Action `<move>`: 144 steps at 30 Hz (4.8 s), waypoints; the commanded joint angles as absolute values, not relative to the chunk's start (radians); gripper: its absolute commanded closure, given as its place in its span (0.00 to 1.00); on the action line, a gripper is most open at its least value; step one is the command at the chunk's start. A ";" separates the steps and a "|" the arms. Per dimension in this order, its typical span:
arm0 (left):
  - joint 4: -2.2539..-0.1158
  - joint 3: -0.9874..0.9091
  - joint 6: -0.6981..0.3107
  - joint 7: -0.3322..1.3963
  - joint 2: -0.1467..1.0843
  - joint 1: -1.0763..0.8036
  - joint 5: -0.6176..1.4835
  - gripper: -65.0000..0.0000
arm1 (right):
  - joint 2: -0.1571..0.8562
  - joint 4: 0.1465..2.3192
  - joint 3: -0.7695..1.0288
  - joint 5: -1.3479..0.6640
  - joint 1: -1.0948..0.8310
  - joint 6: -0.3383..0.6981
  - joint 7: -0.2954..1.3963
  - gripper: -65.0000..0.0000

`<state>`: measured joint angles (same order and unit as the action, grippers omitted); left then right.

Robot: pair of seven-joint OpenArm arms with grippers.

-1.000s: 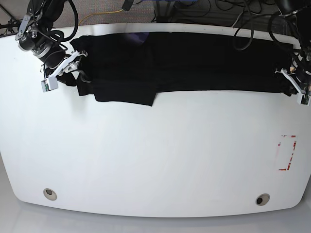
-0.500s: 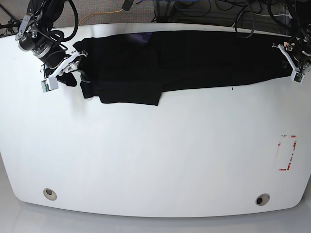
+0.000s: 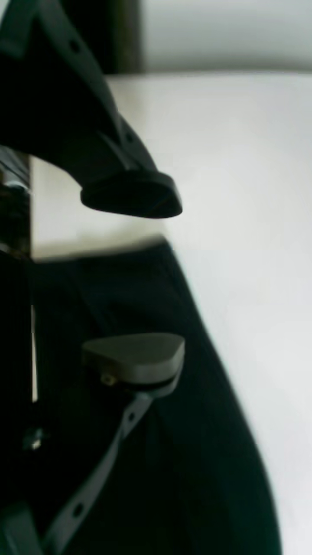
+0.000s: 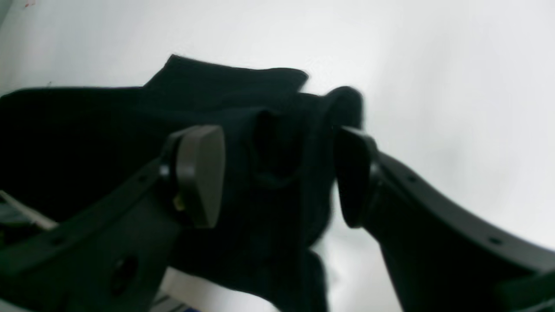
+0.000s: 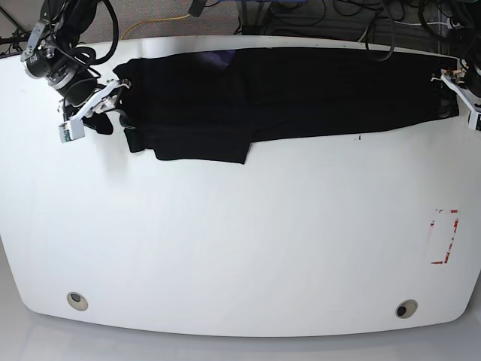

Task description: Fold the T-shirt properly

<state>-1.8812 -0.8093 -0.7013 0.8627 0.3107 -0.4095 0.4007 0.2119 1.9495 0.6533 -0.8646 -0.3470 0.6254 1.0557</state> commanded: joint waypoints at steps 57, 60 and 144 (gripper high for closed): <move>-1.675 -0.670 -0.698 0.774 0.251 -0.338 0.073 0.41 | 0.163 1.440 0.217 -0.383 0.139 0.628 1.027 1.00; -1.675 -0.670 -0.698 0.774 0.249 -0.338 0.073 0.41 | 0.163 1.550 0.222 -0.384 0.101 0.631 1.030 1.00; -1.333 -0.912 -0.698 1.036 0.427 -0.252 0.641 0.14 | 0.214 1.718 0.406 -0.987 -0.351 0.698 1.041 0.30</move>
<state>-1.3334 -0.9146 -0.6964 1.0573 0.4015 -0.2604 0.6151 0.1997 1.7004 0.3992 -0.9661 -0.3531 0.6884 1.0573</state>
